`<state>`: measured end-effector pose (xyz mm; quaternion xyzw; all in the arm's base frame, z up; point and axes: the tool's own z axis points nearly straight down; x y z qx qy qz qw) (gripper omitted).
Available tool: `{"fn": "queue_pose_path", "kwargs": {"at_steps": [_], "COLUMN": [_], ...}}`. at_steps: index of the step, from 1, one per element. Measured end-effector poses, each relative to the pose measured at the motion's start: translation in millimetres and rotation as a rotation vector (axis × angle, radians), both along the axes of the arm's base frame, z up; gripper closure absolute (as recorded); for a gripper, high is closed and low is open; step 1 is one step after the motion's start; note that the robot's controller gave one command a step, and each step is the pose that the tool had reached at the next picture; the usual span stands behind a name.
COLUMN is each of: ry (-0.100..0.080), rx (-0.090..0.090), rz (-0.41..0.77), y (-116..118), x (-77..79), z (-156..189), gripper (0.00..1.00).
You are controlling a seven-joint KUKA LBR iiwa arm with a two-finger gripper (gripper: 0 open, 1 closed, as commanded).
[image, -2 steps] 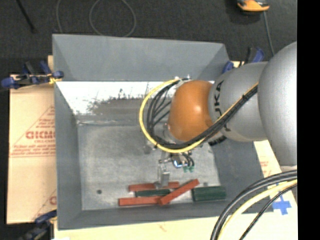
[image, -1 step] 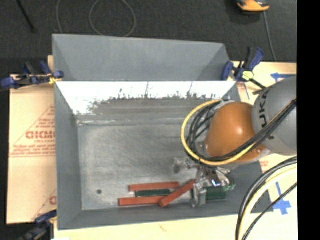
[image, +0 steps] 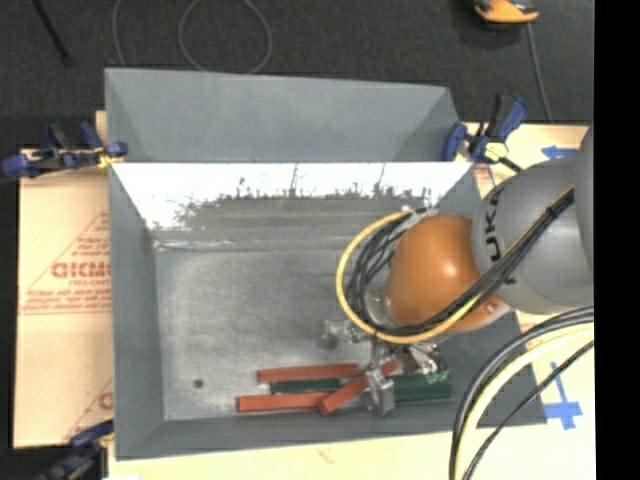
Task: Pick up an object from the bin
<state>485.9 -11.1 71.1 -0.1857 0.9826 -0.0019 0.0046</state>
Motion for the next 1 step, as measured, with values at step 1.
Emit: {"fn": "queue_pose_path", "kwargs": {"at_steps": [1], "ry": [0.0], "rx": [0.001], "rz": [-0.001], "y": [-1.4], "x": [2.4], "z": [1.1], "gripper": [0.0]}}
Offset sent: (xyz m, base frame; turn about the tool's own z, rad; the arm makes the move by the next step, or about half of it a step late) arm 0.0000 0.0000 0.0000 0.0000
